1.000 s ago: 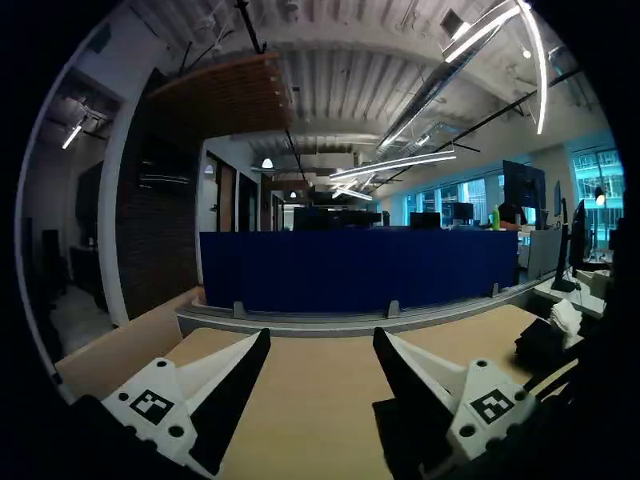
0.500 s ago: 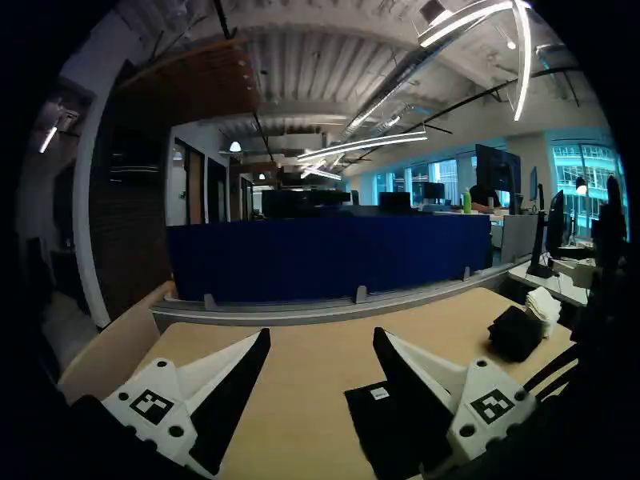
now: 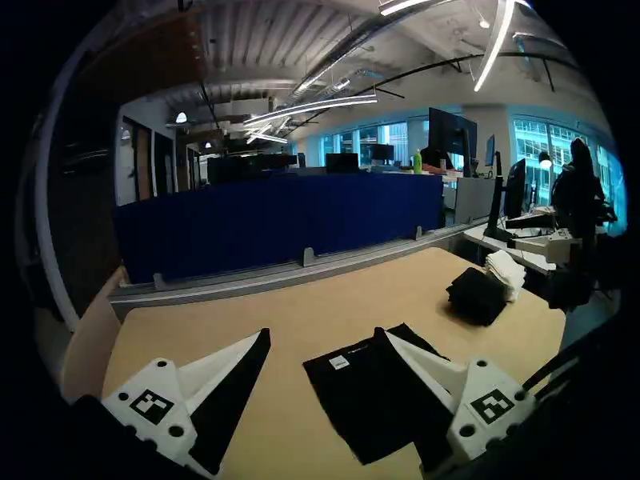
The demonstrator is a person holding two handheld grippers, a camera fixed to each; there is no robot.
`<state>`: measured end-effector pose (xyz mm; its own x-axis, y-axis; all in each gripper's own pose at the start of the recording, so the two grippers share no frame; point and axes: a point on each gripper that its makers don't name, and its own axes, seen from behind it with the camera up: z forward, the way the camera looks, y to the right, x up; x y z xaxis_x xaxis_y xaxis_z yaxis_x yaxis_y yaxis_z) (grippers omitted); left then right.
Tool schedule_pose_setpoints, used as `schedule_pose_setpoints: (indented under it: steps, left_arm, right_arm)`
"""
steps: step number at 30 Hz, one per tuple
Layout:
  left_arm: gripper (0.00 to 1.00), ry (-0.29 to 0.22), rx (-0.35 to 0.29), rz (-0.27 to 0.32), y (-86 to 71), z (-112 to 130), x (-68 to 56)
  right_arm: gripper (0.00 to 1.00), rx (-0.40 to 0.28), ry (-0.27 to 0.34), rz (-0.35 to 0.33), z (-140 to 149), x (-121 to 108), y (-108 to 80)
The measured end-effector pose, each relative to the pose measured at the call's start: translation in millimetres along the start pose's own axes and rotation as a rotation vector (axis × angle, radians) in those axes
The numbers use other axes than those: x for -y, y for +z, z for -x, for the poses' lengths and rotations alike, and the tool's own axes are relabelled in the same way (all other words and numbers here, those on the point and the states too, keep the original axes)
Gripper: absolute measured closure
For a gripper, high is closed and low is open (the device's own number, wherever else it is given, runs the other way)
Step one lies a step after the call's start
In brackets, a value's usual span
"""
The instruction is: Fold towel
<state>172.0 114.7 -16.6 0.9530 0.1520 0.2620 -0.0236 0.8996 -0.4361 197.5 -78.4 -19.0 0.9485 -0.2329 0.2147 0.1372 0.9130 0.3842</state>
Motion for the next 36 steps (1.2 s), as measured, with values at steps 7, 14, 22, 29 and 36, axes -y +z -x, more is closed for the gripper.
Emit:
schedule_pose_setpoints:
  steps: [7,14,22,29,36]
  left_arm:
    - [0.05,0.016,0.042,0.04,4.8,25,-11.5]
    - [0.05,0.032,0.113,0.068,11.2,63,-19.9]
    - [0.05,0.056,0.226,0.138,13.6,107,-36.5]
    - [0.05,0.061,0.282,0.169,17.1,138,-44.3]
    - [0.05,0.091,0.355,0.195,23.1,182,-55.6]
  right_arm:
    - [0.0,0.049,-0.001,-0.026,25,13,7.5]
    - [0.0,0.112,-0.02,-0.051,57,23,12.7]
    - [0.01,0.228,-0.029,-0.097,100,35,17.0]
    - [0.01,0.293,-0.035,-0.121,134,43,21.8]
    - [0.01,0.347,-0.046,-0.142,176,54,24.9]
